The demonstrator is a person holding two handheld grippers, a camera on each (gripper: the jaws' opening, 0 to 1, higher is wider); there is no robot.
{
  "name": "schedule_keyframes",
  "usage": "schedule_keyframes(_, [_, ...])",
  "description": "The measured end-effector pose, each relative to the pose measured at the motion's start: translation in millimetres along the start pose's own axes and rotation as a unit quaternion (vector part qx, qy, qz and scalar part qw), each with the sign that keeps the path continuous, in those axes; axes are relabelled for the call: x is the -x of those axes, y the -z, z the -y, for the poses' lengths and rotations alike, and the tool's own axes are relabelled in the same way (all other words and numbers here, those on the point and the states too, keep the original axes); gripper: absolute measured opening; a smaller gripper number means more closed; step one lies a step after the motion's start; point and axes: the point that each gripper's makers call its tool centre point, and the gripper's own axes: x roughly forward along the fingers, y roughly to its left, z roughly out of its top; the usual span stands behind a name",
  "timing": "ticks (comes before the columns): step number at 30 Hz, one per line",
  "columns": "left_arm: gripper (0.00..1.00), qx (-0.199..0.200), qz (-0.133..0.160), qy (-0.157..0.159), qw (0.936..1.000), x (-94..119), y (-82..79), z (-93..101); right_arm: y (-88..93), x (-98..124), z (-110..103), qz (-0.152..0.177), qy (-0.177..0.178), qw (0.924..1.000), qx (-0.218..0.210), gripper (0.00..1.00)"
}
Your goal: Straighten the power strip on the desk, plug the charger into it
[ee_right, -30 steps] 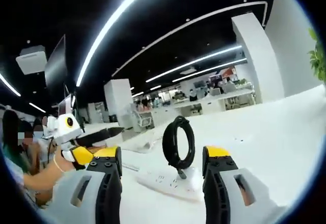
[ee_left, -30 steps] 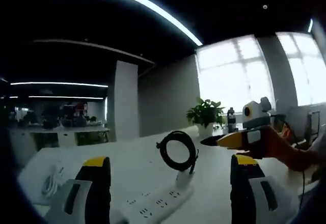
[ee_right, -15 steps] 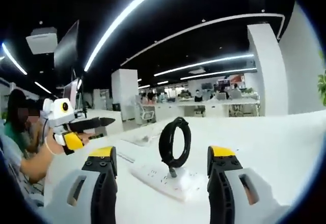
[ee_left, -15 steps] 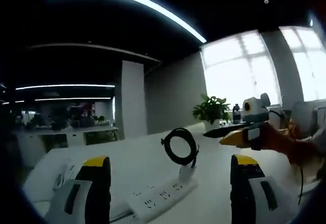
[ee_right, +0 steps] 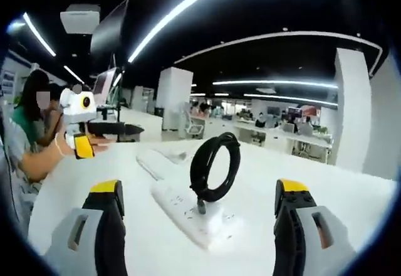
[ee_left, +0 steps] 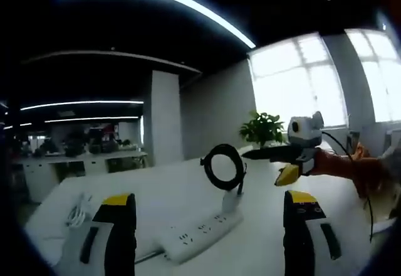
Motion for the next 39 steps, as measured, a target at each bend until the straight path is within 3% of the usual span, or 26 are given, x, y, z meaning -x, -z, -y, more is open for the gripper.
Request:
schedule_keyframes(5, [0.99,0.006,0.005,-0.009,0.9999,0.4,2.9,-3.4,7.2,-5.8,-4.0,-0.029,-0.04,0.9974,0.052,0.99])
schedule_keyframes(12, [0.99,0.009,0.002,-0.009,0.9999,2.9,6.3,-1.5,15.8,-19.1,-6.6,-0.054,-0.086,0.9919,0.077,0.99])
schedule_keyframes(14, [0.99,0.01,0.003,-0.01,0.9999,3.5,5.4,-1.5,22.2,-21.4,-8.1,-0.079,-0.108,0.987,0.088,0.98])
schedule_keyframes(17, [0.99,0.014,0.01,-0.011,0.9998,4.3,3.2,-1.5,26.6,-24.4,-7.0,-0.1,-0.128,0.981,0.107,0.85])
schedule_keyframes(21, [0.99,0.017,0.01,-0.011,0.9997,4.8,4.0,-1.2,34.6,-30.0,-4.8,-0.141,-0.144,0.9744,0.1,0.87])
schedule_keyframes(26, [0.99,0.026,0.016,-0.006,0.9995,6.4,6.1,-0.2,45.1,-35.2,0.5,-0.184,-0.156,0.9629,0.121,0.8])
schedule_keyframes(39, [0.99,0.029,0.009,-0.011,0.9995,8.3,12.4,-3.9,62.4,-38.5,-1.7,-0.258,-0.192,0.936,0.144,0.69])
